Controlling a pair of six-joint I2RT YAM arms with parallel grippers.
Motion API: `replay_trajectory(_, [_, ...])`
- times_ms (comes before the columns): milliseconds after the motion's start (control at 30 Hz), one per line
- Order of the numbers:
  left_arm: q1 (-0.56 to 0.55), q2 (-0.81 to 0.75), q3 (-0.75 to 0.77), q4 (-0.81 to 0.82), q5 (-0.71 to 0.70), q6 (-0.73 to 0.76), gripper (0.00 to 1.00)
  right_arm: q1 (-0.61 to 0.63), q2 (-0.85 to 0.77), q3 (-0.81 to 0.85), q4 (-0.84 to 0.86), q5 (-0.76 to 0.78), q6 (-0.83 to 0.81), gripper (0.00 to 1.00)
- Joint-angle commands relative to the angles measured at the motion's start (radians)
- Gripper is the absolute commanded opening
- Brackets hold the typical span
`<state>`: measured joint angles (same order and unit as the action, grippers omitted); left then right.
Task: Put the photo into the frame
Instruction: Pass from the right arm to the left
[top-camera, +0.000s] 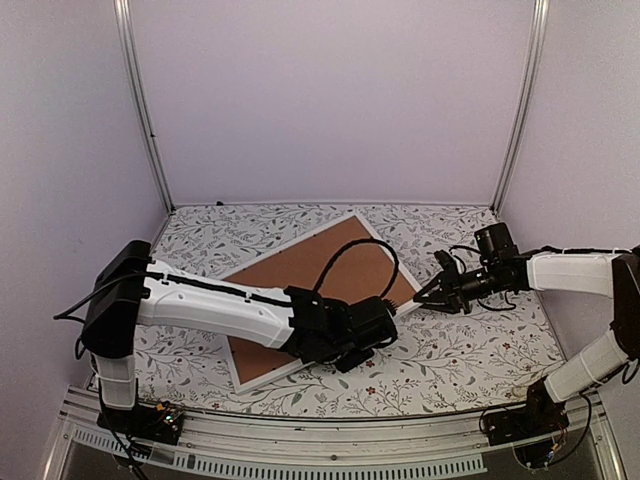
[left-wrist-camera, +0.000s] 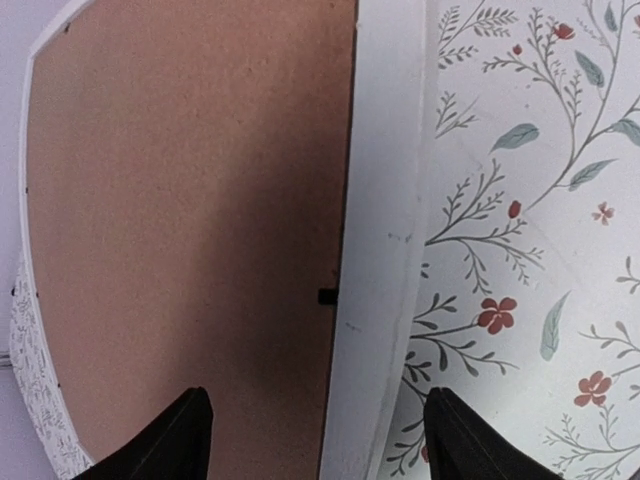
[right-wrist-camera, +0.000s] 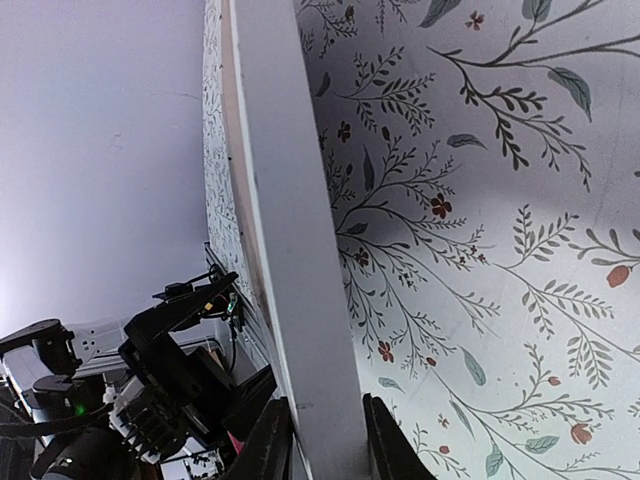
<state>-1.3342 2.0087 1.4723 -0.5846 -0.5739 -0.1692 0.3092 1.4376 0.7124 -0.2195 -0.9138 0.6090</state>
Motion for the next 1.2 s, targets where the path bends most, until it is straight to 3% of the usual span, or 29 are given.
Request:
replay_trajectory(0, [-0.024, 0.026, 0.019, -0.055, -0.157, -0.007, 0.75, 0.001, -0.045, 0.074, -0.076, -0.017, -0.034, 0.05])
replay_trajectory(400, [-0.043, 0.093, 0.019, -0.133, -0.396, -0.066, 0.73, 0.001, -0.093, 0.137, -0.16, -0.049, -0.022, 0.02])
replay_trajectory(533, [-0.046, 0.101, 0.029, -0.133, -0.413, -0.063, 0.61, 0.001, -0.102, 0.144, -0.174, -0.042, -0.029, 0.05])
replay_trajectory(667, [-0.057, 0.086, 0.048, -0.151, -0.434, -0.063, 0.39, 0.001, -0.095, 0.145, -0.189, -0.022, -0.043, 0.15])
replay_trajectory(767, [-0.06, 0.066, 0.06, -0.161, -0.444, -0.062, 0.29, 0.002, -0.08, 0.149, -0.192, -0.014, -0.053, 0.25])
replay_trajectory(1167, [-0.059, 0.02, 0.097, -0.233, -0.494, -0.043, 0.08, -0.013, -0.074, 0.211, -0.314, 0.094, -0.137, 0.62])
